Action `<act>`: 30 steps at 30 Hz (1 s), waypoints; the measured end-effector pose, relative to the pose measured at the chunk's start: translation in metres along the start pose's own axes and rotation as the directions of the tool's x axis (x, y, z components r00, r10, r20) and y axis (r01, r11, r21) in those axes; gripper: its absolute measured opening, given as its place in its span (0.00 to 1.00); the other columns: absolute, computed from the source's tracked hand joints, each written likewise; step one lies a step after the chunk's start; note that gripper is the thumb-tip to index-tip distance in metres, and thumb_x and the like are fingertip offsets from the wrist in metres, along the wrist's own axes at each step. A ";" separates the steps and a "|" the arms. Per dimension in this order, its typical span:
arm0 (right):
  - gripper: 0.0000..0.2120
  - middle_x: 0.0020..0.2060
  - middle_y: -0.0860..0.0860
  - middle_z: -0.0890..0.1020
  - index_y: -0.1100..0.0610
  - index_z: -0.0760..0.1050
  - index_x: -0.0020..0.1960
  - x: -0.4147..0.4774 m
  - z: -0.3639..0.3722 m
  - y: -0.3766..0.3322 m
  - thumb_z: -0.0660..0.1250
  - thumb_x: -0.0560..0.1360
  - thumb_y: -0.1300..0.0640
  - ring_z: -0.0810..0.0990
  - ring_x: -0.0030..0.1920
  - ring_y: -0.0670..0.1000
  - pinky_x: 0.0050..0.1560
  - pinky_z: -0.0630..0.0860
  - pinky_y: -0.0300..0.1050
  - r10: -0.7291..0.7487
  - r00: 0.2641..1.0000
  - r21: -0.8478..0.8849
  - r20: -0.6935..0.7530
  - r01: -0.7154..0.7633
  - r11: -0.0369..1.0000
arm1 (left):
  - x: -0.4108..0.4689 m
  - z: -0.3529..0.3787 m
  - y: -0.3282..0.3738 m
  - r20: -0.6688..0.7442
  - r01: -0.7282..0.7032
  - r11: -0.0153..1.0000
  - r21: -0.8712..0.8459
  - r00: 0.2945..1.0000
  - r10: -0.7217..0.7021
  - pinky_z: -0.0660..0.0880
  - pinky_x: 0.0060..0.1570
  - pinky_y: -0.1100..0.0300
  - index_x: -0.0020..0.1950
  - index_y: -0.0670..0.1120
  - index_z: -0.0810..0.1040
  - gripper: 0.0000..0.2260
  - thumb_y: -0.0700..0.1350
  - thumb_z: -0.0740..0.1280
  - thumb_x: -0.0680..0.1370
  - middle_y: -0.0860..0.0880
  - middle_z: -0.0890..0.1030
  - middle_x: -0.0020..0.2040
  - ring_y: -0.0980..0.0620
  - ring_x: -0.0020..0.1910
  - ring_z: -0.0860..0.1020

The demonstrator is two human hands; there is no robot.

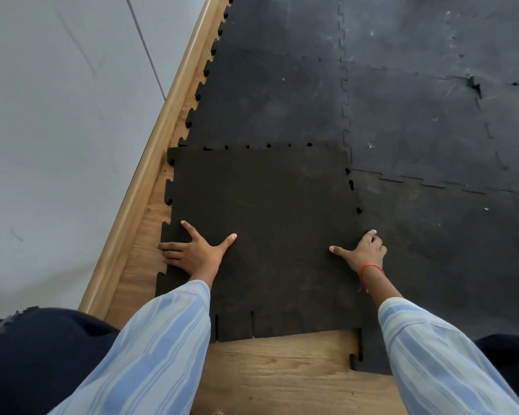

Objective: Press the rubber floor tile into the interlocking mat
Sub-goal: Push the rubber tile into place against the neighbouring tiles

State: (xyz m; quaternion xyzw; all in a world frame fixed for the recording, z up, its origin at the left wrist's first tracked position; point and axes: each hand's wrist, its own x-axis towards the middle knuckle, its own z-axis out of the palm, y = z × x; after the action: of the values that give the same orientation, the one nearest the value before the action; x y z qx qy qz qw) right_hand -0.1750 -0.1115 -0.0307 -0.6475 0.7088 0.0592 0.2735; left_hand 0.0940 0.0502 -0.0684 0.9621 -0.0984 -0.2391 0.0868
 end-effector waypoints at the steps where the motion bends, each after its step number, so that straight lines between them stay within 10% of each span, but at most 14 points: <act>1: 0.56 0.74 0.64 0.57 0.67 0.43 0.76 -0.001 0.000 -0.001 0.74 0.67 0.41 0.56 0.74 0.64 0.75 0.55 0.55 0.011 1.000 0.003 -0.006 -0.011 1.000 | 0.001 0.001 0.000 -0.010 -0.007 1.000 0.005 1.000 0.008 0.50 0.72 0.38 0.79 0.53 0.40 0.58 0.78 0.63 0.60 0.26 0.43 0.74 0.27 0.74 0.48; 30: 0.64 0.74 0.64 0.58 0.67 0.46 0.76 -0.078 0.041 0.013 0.72 0.59 0.30 0.57 0.73 0.64 0.75 0.56 0.56 0.150 0.984 0.118 -0.095 -0.139 0.983 | 0.010 -0.025 -0.041 0.005 -0.128 0.988 0.091 0.992 0.128 0.56 0.69 0.37 0.79 0.52 0.47 0.57 0.78 0.66 0.59 0.30 0.49 0.75 0.30 0.74 0.53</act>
State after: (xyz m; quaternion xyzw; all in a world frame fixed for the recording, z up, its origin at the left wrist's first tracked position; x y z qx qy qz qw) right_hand -0.1734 -0.0224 -0.0324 -0.5803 0.7694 0.0057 0.2670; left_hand 0.1204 0.0900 -0.0601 0.9569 -0.1708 -0.2277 0.0581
